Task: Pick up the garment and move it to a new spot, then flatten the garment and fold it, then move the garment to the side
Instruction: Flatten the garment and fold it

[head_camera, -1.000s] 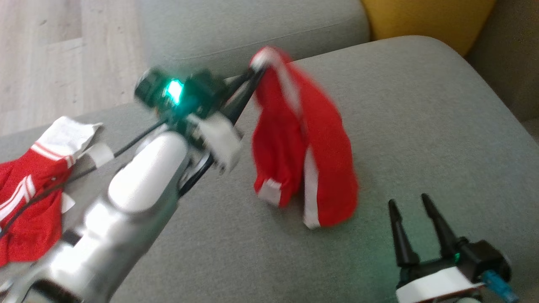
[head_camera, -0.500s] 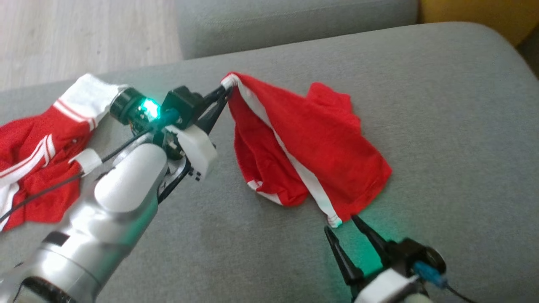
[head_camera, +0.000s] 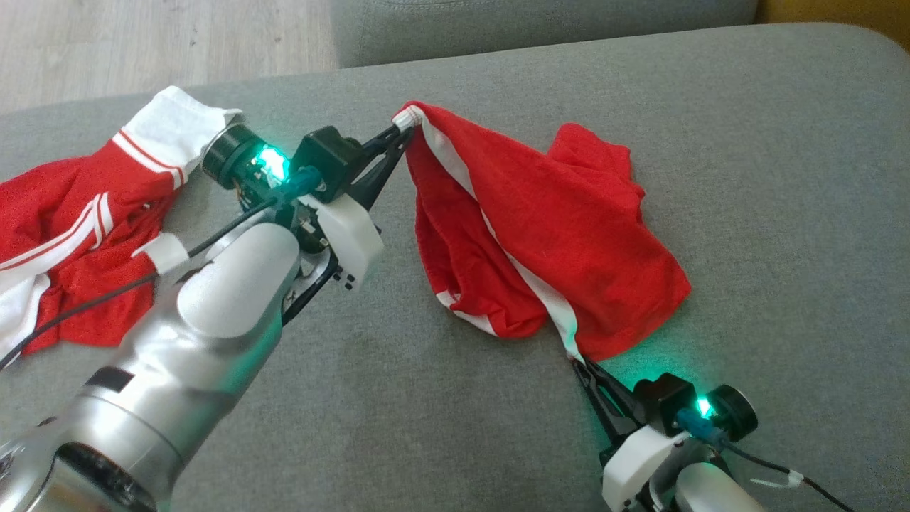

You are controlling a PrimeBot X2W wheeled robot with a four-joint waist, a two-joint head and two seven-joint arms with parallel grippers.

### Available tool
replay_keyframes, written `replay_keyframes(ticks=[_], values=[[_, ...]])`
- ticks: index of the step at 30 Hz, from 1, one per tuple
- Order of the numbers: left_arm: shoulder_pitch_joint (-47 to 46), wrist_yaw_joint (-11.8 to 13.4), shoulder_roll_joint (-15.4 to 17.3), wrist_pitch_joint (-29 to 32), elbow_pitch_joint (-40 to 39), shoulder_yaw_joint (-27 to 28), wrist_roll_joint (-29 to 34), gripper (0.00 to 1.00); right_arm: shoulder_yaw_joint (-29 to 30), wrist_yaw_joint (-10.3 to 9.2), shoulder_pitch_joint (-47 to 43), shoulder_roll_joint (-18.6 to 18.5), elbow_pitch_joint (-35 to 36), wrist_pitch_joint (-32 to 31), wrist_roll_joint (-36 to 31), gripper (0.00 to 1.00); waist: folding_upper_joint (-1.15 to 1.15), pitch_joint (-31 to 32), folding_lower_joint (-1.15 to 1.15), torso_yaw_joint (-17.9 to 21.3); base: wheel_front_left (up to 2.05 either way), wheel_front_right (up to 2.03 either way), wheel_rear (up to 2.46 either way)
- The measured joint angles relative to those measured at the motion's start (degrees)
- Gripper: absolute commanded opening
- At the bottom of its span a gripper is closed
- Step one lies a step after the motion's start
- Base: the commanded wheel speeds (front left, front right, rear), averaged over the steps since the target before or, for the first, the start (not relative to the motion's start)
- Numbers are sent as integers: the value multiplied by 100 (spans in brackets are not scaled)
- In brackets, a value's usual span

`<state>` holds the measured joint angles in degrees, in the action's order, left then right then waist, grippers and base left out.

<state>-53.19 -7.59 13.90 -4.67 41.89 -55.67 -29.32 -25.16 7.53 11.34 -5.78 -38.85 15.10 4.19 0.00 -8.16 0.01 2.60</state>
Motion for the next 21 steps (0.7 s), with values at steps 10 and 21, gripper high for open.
replay_keyframes(ticks=[10, 21], values=[[15, 0, 338, -483, 43, -324, -103, 0, 1234, 0, -138, -118, 1599, -47, -544, 0, 0, 445, -1, 96, 0, 0, 0], [133, -1, 1096, -698, -1114, -876, -515, 0, 2320, 0, 795, -1354, 2780, -46, -649, 0, 0, 1012, -3, 353, 0, 0, 0]])
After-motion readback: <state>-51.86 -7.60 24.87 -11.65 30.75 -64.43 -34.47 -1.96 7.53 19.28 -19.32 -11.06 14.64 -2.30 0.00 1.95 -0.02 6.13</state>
